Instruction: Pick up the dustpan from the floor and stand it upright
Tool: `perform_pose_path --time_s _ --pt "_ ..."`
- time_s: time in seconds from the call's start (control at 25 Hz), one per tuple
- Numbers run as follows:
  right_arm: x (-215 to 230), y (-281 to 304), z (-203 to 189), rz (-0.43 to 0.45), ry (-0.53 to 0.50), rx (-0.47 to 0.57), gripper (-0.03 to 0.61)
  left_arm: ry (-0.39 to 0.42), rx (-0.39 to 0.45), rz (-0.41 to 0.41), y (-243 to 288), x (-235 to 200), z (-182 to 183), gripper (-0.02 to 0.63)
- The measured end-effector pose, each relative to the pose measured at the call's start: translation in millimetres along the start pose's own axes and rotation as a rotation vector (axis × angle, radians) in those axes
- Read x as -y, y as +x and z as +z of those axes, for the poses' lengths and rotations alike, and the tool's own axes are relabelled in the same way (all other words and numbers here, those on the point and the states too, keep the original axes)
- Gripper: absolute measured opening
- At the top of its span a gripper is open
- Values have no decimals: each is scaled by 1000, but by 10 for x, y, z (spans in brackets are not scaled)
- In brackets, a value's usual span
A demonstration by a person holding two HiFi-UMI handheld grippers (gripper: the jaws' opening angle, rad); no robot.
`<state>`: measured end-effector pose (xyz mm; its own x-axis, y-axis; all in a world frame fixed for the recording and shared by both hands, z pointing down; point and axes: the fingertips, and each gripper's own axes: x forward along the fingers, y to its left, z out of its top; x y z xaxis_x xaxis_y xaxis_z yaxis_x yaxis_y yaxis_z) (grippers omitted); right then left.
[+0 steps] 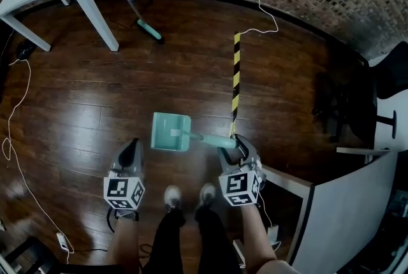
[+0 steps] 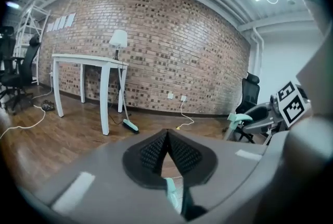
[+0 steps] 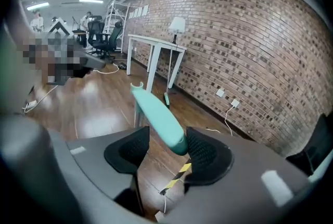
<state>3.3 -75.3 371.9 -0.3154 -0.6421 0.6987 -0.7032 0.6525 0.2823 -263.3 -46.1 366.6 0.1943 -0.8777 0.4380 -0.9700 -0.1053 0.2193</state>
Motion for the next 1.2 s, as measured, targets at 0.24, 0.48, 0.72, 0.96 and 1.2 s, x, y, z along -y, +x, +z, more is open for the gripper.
perform_pose_path --time_s 0.24,0.48,0.72,0.96,1.2 --pt "264 -352 -233 -62 18 -48 227 27 16 -21 -168 152 246 2" --pt "648 -1122 50 -167 144 57 12 107 39 -80 -515 523 711 2" --pt "871 -1888 725 -143 226 238 12 193 56 -141 -949 978 1464 2" --pt "1050 -2594 1170 -93 325 369 12 165 94 -210 -1483 1522 2049 0" --pt "1021 -3270 1799 -23 338 522 12 187 194 -284 -1977 1927 2524 0"
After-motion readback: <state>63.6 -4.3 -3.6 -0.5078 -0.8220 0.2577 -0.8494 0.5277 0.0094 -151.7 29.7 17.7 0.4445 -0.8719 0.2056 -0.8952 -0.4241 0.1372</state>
